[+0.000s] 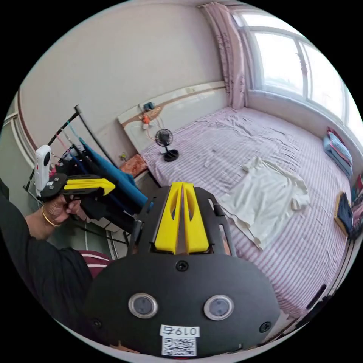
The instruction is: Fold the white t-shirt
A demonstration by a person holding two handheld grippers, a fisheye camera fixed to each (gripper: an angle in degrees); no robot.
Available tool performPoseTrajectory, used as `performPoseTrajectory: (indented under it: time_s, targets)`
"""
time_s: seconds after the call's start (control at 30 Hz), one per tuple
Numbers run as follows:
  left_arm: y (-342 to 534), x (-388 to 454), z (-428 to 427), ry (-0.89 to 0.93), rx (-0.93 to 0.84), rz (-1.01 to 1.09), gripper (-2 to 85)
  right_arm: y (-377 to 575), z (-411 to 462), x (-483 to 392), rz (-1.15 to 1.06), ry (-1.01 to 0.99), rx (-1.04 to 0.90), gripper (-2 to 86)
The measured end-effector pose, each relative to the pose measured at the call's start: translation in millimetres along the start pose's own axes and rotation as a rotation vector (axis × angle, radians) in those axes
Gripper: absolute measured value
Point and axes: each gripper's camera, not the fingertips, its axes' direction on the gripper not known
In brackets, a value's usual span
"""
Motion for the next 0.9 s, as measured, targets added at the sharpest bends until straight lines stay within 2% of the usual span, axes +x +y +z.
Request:
performPoseTrajectory:
  time_s: [0.13,0.33,0.5,0.7,0.9]
  targets:
    - [-76,9,106,0.032,-0.066,-0.009,0.8,32,5,137,0.198,0.162,-0.106,0.6]
    - [-168,21,283,0.018,-0.149,0.012,0.9,51,73,259,0.220,0.292,-0.325,8.2]
    - [-226,25,417,0.071,-0.262,0.079,1.0,49,141,298,0.219,0.314,-0.396,8.2]
    - [-255,-2,552,0.143,-0.353,0.089,1.0,44,222,328,0.237,0.298,-0.510,9.7]
    - [-268,-5,625,0.143,-0.339,0.224,0.9,61,287,356,0.313,0.339,-0.656,9.2]
